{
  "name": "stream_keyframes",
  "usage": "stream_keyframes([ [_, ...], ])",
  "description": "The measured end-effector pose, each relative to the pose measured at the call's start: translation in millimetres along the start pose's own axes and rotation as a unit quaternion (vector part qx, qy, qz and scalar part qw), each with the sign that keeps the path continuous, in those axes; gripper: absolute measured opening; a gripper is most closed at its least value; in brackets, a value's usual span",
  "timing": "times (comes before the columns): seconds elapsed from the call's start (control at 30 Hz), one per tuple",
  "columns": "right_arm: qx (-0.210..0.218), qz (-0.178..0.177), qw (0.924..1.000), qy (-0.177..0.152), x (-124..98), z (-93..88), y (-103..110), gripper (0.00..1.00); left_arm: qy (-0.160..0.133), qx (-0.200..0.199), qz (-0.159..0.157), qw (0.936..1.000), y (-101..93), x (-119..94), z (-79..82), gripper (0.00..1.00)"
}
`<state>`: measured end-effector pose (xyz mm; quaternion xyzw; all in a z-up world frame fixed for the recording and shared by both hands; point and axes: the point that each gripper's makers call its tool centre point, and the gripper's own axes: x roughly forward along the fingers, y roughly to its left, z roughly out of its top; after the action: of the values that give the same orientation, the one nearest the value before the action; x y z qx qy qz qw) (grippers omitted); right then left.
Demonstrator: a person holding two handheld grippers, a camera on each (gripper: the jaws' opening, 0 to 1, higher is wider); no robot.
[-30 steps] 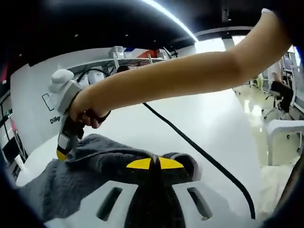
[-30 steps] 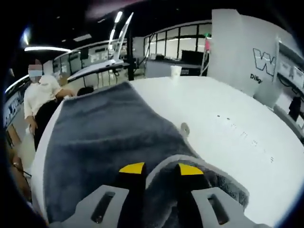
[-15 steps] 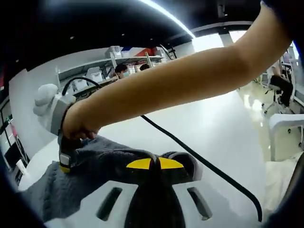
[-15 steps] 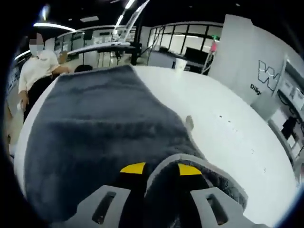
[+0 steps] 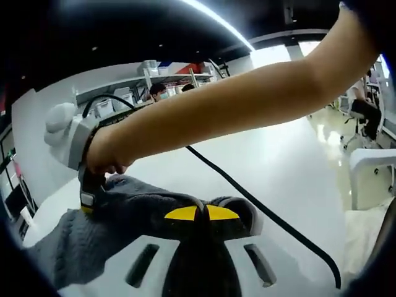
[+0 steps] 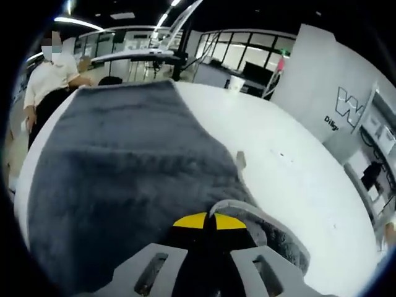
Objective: Open the folded towel by lifting each exposed corner and separating the folded layers until the towel lies flat within the target outline without major curled edges
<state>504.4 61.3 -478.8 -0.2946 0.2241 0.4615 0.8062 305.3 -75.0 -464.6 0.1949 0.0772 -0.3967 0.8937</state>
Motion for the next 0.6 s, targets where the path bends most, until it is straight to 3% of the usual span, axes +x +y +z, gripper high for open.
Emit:
stream_keyframes([
  [0.23, 0.004, 0.013, 0.9993, -0.034, -11, 7.8, -3, 0.00, 0.001, 0.003, 0.000, 1.0000, -0.6, -1, 1.6, 0.02],
  [0.6, -0.001, -0.022, 0.9981, -0.058, -45, 10.8, -33, 0.00, -0.030, -0.012, -0.018, 0.9993, -6.2, -1, 19.2, 0.02],
])
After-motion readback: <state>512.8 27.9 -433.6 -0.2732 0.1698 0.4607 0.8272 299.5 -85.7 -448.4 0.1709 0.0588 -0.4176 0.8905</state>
